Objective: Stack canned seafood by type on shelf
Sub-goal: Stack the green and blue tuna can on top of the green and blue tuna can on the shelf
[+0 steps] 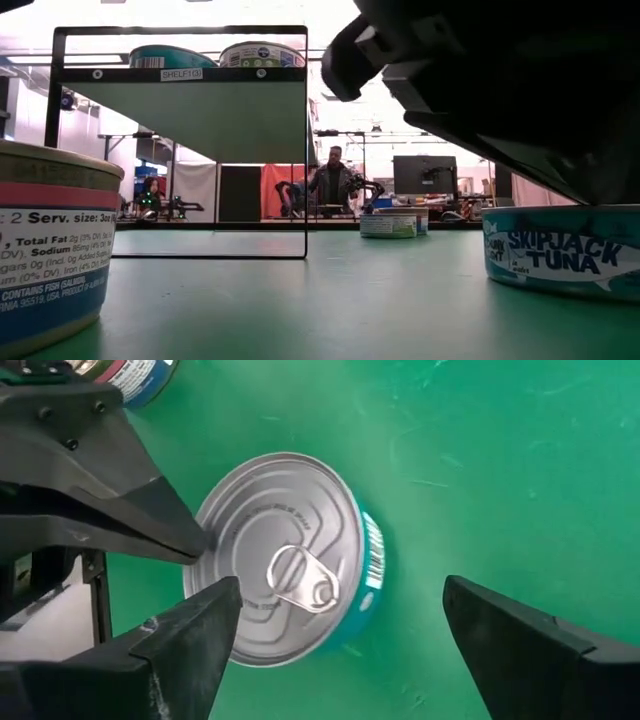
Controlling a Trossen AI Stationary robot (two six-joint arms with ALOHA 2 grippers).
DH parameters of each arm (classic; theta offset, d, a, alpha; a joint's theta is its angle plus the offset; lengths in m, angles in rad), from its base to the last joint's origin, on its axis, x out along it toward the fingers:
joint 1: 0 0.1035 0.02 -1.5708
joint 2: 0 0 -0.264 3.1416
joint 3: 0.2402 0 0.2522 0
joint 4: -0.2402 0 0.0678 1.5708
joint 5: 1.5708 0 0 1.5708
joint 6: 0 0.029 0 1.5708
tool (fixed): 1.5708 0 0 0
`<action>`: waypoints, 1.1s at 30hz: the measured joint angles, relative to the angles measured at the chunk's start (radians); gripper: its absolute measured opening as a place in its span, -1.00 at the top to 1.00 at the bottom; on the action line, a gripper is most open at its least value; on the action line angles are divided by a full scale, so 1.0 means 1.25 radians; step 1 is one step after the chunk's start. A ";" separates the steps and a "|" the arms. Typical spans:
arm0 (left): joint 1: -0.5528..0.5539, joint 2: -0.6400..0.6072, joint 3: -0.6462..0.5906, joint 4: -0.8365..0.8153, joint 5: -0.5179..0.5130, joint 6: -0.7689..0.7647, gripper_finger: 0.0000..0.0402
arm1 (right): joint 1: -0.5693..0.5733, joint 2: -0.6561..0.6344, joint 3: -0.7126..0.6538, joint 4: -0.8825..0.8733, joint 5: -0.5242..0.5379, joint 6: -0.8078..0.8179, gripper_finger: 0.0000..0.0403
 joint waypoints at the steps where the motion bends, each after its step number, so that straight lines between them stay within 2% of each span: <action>1: -0.002 0.000 -0.002 0.000 -0.003 -0.008 1.00 | 0.000 0.000 0.000 0.000 -0.002 0.008 -0.69; 9: -0.025 0.003 -0.018 -0.001 -0.073 -0.059 1.00 | 0.000 0.000 0.000 0.000 -0.025 0.039 -0.67; 19: -0.027 -0.009 -0.008 -0.007 -0.024 -0.006 1.00 | 0.000 0.000 0.000 0.000 -0.021 0.048 -0.69; 27: -0.033 -0.021 -0.008 -0.013 -0.023 -0.007 1.00 | 0.000 0.000 0.000 0.001 -0.023 0.055 -0.69; 33: -0.054 -0.069 -0.008 -0.109 -0.025 0.017 1.00 | 0.000 0.000 0.001 0.001 -0.040 0.055 -0.74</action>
